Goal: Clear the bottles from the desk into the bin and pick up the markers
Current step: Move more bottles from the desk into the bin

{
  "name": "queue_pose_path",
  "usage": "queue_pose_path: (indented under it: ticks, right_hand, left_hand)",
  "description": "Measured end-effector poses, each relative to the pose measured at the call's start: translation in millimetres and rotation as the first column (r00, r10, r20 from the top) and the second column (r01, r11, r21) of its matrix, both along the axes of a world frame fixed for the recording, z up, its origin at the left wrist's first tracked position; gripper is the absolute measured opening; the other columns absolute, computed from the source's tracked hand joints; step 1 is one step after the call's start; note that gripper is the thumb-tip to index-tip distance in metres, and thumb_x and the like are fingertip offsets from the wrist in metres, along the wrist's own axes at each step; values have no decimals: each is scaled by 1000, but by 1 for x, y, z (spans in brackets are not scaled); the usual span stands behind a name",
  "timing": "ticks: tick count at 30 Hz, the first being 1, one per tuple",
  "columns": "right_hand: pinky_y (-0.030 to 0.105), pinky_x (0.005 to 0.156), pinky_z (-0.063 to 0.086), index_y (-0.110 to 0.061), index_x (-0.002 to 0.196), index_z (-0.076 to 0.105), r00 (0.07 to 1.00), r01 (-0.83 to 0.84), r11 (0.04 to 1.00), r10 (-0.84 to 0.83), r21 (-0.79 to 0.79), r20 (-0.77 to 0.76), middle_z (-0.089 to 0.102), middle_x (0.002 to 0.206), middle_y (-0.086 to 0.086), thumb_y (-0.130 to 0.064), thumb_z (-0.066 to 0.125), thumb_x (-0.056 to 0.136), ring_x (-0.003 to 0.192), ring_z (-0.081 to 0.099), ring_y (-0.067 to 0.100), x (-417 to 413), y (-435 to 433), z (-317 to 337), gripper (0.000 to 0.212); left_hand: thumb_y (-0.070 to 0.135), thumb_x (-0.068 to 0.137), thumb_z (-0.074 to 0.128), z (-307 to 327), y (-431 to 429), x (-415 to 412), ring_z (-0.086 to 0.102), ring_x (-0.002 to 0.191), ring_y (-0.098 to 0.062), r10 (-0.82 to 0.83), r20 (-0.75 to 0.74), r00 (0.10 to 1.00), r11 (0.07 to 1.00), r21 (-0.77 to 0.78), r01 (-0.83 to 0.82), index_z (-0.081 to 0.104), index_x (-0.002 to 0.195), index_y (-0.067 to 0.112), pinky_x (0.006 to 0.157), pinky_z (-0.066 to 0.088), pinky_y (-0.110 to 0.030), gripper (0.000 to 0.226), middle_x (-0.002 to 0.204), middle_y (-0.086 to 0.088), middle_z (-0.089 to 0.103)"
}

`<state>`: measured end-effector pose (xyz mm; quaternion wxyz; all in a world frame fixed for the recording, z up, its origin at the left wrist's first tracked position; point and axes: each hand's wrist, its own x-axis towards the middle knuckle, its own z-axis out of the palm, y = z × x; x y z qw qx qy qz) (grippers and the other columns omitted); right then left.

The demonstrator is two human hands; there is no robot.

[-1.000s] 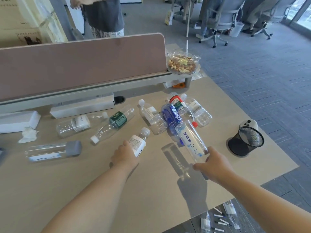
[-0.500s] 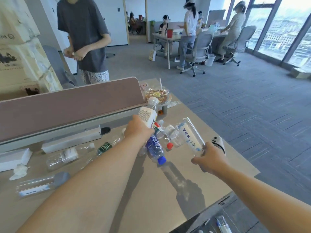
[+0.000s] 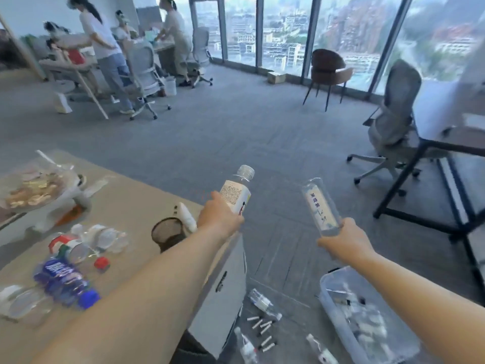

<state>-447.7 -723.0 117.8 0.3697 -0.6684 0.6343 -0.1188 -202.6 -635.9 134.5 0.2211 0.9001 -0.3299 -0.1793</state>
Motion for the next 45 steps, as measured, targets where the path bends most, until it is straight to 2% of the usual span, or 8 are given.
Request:
queue_pose_path:
  ticks: [4,9,14,24,30,34,42,45]
  right_hand:
    - [31,51,41,-8,105,35,970,241,969,-239,44,-46,60,101,13,-27,72,77,76,59,27,-113,-18,-39,50]
    - [35,69,50,-7,107,41,918,377,913,-347,155,-189,58,98,9,-28,75,74,84,59,27,-228,-18,-96,52]
    - [31,58,42,-8,103,41,898,421,868,-359,263,-254,60,102,11,-40,75,74,83,60,28,-296,-36,-153,55]
    - [36,80,46,-5,137,35,935,352,900,-323,257,-147,51,127,14,-33,69,79,107,55,30,-299,-154,-213,73]
    - [29,69,37,-8,100,48,945,324,864,-309,385,-103,56,97,8,-17,54,89,87,53,27,-310,-132,-237,15]
    - [30,58,36,-7,98,53,921,391,817,-353,424,-168,55,81,4,-21,53,91,76,52,23,-335,-109,-248,15]
    - [33,85,45,-2,119,52,882,472,775,-413,420,-229,59,108,12,-29,52,93,107,57,31,-365,-103,-230,37]
    - [33,76,44,-2,116,52,886,464,779,-395,421,-244,61,114,14,-24,53,91,98,57,28,-361,-104,-218,34]
  left_hand:
    - [38,77,71,-39,-65,-92,57,112,-31,-204,-1,979,973,106,203,36,125,9,79,45,-34,66,124,-11,53]
    - [39,79,70,-95,-123,-199,55,114,-32,-376,-61,925,900,215,380,36,124,8,83,46,-38,64,125,-12,53]
    - [47,79,69,-150,-150,-271,52,118,-33,-449,-67,891,808,396,436,33,131,8,92,47,-42,75,130,-13,48]
    - [41,78,70,-203,-205,-310,55,110,-33,-304,-229,925,814,441,377,32,128,4,88,51,-41,73,123,-16,49]
    - [31,76,71,-235,-206,-330,49,93,-28,-160,-292,943,810,507,295,31,126,3,72,41,-33,70,122,-15,50]
    - [30,78,72,-256,-201,-356,55,106,-31,-81,-360,929,837,482,260,31,131,2,73,41,-34,73,125,-16,52]
    - [36,84,69,-242,-227,-401,56,112,-30,-229,-402,887,880,304,365,25,144,6,74,42,-32,80,136,-14,47]
    - [41,84,68,-226,-221,-388,55,111,-30,-295,-356,887,865,295,406,25,144,9,79,48,-35,80,136,-14,44]
